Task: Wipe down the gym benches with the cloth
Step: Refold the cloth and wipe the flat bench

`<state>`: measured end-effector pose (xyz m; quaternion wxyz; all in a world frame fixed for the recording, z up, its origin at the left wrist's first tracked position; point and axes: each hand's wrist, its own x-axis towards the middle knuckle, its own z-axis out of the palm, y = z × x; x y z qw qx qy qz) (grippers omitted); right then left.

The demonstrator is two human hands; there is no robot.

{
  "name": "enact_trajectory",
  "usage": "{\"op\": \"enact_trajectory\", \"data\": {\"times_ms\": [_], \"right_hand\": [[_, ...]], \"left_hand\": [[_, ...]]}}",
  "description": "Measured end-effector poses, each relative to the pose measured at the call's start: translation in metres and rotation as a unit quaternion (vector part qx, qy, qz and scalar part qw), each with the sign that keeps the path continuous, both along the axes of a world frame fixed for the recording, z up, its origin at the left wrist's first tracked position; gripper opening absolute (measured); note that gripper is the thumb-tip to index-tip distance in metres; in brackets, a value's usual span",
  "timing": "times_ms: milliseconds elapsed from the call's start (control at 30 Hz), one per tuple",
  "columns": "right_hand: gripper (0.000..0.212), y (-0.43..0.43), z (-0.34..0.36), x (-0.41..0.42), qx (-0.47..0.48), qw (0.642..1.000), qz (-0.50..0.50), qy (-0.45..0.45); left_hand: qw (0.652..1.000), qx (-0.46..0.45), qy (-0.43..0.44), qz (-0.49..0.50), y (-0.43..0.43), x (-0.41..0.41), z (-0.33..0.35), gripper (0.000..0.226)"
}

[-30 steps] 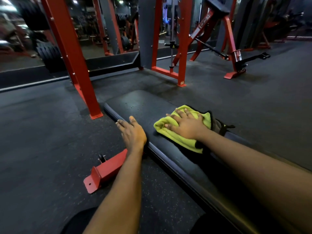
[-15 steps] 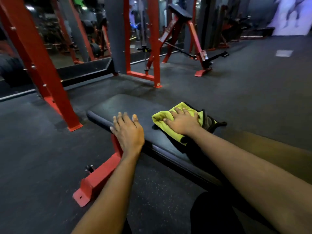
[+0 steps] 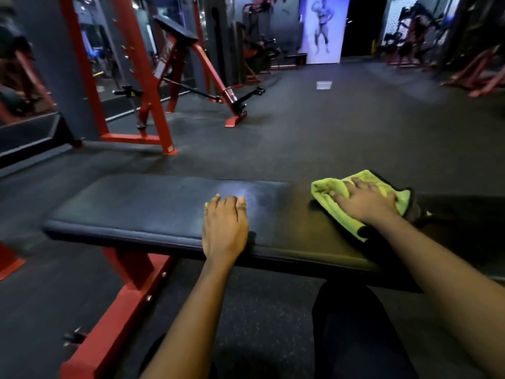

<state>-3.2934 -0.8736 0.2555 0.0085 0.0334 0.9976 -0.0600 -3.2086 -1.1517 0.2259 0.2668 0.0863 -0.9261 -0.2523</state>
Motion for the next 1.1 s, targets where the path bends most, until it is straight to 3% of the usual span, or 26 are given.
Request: {"op": "enact_trajectory", "data": {"times_ms": [100, 233, 333, 467, 567, 700, 800, 867, 1000, 1100], "right_hand": [[0.068, -0.036, -0.003, 0.036, -0.005, 1.0, 0.009, -0.001], [0.065, -0.101, -0.009, 0.088, -0.003, 0.994, 0.096, 0.048], [0.066, -0.081, -0.009, 0.09, -0.023, 0.993, 0.1, 0.061], [0.075, 0.021, -0.006, 0.061, -0.024, 0.997, -0.067, 0.016], [0.072, 0.059, 0.0, 0.065, -0.024, 0.984, -0.178, 0.014], [0.068, -0.003, -0.01, 0.091, 0.007, 0.989, -0.142, 0.047], [0.067, -0.012, -0.019, 0.112, -0.003, 0.991, -0.087, 0.098], [0.066, 0.033, -0.017, 0.112, -0.012, 0.987, -0.12, 0.104], [0.066, 0.153, -0.007, 0.095, -0.029, 0.949, -0.305, 0.07], [0.066, 0.167, -0.002, 0.081, -0.017, 0.945, -0.324, 0.03]], "left_hand": [[1.0, -0.007, -0.015, -0.012, 0.003, 0.001, 0.002, 0.043], [0.999, 0.018, 0.001, -0.03, 0.0, 0.004, 0.003, 0.042], [0.999, 0.02, 0.005, -0.038, -0.003, 0.003, 0.002, 0.048], [0.999, -0.001, -0.011, -0.047, -0.006, 0.002, 0.0, 0.054], [0.999, -0.023, -0.01, -0.047, -0.001, 0.004, 0.005, 0.045], [0.994, -0.089, -0.059, -0.035, 0.003, -0.004, 0.004, 0.047], [0.992, -0.086, -0.087, -0.042, 0.027, -0.019, 0.007, 0.044], [0.988, -0.084, -0.085, -0.097, 0.063, -0.032, 0.012, 0.041], [0.97, -0.083, -0.086, -0.212, 0.135, -0.061, 0.019, 0.039], [0.957, -0.082, -0.089, -0.264, 0.175, -0.081, 0.022, 0.039]]}}
